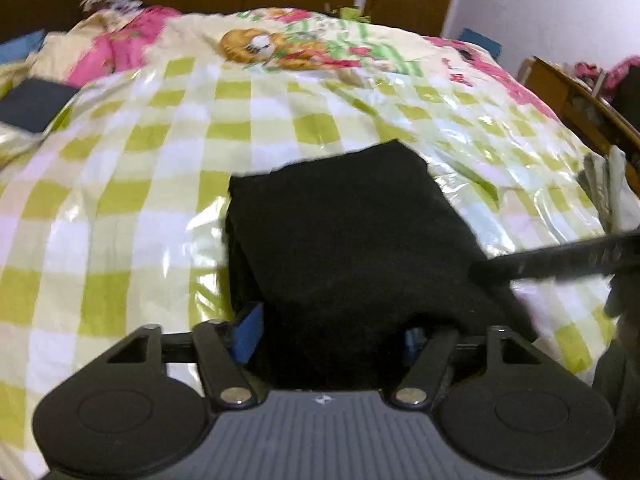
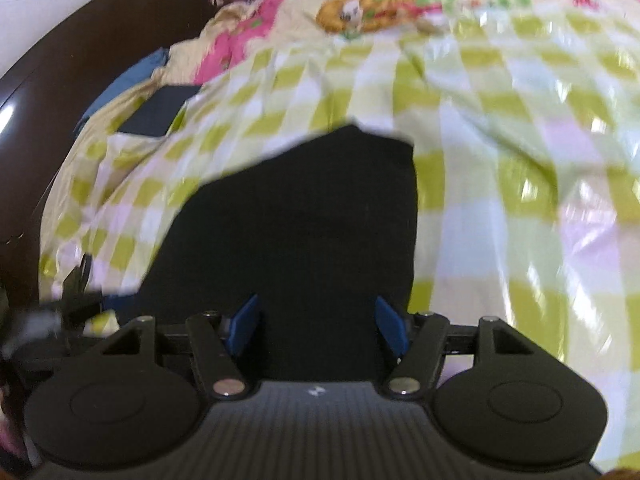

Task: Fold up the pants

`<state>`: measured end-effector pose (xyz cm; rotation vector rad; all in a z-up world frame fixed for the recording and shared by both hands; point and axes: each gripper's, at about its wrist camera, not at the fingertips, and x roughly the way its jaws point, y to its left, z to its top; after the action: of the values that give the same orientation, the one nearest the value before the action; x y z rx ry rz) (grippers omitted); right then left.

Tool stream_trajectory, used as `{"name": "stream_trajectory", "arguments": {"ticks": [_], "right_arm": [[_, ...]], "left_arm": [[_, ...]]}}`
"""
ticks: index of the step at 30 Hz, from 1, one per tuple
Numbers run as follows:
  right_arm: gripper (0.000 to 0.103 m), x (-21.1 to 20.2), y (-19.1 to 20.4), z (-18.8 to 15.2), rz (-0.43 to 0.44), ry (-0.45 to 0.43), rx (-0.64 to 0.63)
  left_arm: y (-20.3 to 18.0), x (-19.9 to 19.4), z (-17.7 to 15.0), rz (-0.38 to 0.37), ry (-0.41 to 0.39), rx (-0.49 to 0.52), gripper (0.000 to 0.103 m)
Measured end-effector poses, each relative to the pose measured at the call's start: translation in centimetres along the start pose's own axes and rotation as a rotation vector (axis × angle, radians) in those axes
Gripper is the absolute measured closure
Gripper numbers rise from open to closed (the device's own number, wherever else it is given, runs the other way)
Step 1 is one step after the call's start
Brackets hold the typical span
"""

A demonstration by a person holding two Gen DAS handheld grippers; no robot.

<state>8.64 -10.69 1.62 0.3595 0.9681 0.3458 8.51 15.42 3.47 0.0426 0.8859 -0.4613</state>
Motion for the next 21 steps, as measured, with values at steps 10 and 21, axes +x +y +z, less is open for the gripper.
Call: {"name": "stream_trajectory", "arguments": {"ticks": [10, 21], "right_arm": [[0.035, 1.6, 3.6, -1.2, 0.036, 0.023, -0.134], [0.034, -0.2, 3.4, -1.5, 0.050, -0.013, -0.111]], "left_arm": [[1.2, 2.4, 2.6, 0.100, 0.016, 0.119, 0.032], [3.9, -3.3, -1.3, 0.133, 0.019, 0.045, 0.018]]}}
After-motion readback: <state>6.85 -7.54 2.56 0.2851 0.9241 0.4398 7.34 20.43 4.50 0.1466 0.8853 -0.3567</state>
